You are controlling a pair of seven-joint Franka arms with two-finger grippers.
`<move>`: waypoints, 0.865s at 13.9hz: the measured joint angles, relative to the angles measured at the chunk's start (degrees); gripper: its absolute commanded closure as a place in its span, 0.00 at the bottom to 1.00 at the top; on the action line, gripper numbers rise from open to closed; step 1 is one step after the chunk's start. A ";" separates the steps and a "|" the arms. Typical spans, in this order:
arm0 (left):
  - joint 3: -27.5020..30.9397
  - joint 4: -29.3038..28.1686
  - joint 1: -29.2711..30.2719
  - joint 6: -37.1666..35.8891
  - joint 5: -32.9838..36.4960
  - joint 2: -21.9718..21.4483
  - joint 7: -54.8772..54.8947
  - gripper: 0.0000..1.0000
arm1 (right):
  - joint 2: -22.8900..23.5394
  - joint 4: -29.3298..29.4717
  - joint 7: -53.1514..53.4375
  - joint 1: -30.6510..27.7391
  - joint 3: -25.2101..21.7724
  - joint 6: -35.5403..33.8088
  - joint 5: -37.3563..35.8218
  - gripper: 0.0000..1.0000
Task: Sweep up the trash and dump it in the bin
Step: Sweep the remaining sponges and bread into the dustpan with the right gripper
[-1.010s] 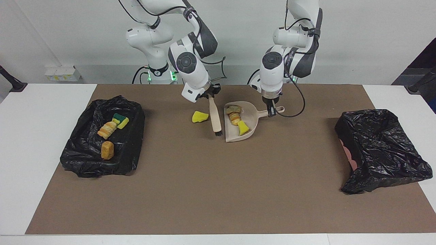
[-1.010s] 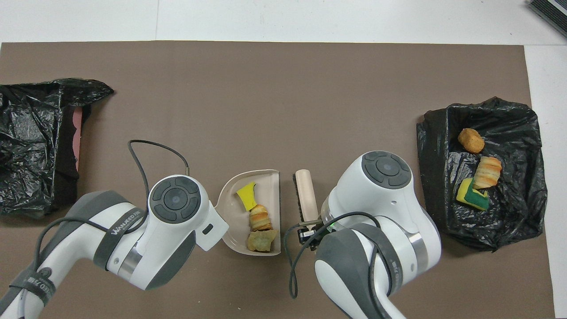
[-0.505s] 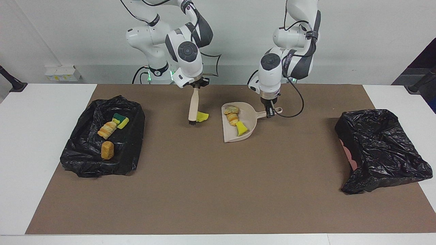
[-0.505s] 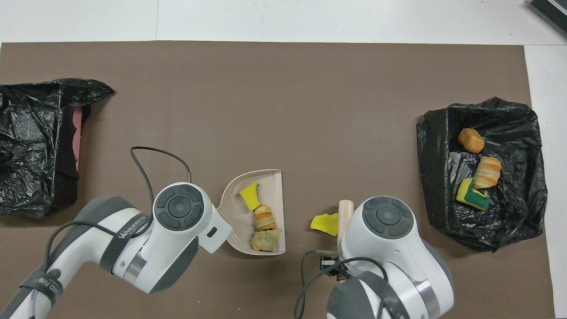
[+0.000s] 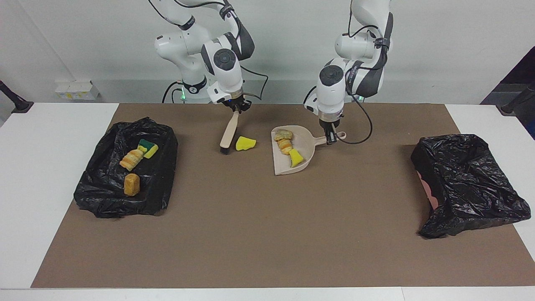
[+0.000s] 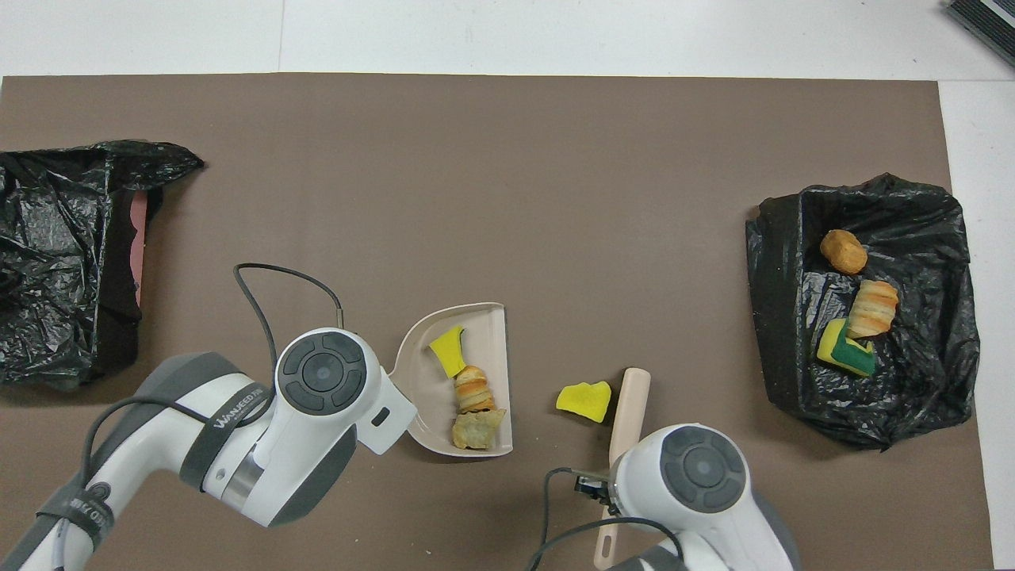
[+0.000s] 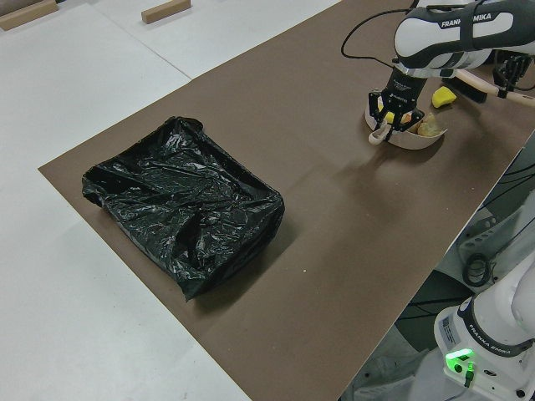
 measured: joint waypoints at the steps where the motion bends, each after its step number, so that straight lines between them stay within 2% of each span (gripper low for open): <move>1: 0.00 -0.01 0.00 0.01 0.00 0.00 0.00 1.00 | 2.00 0.44 1.59 1.96 0.17 3.38 0.00 1.00; 3: 0.01 -0.03 0.00 0.04 0.00 0.00 0.00 1.00 | 7.33 4.49 2.77 3.58 0.48 6.34 0.00 1.00; 7: 0.10 -0.07 0.00 0.20 0.00 0.01 1.02 1.00 | 18.20 18.34 -1.25 6.77 1.13 6.43 0.81 1.00; 9: 0.30 -0.08 0.04 0.36 -0.01 0.05 1.92 1.00 | 20.33 21.77 -7.63 7.53 2.23 6.45 5.44 1.00; 12: 1.39 -0.09 0.08 0.36 -0.06 0.10 3.35 1.00 | 20.65 22.20 -13.04 7.31 1.92 4.42 7.24 1.00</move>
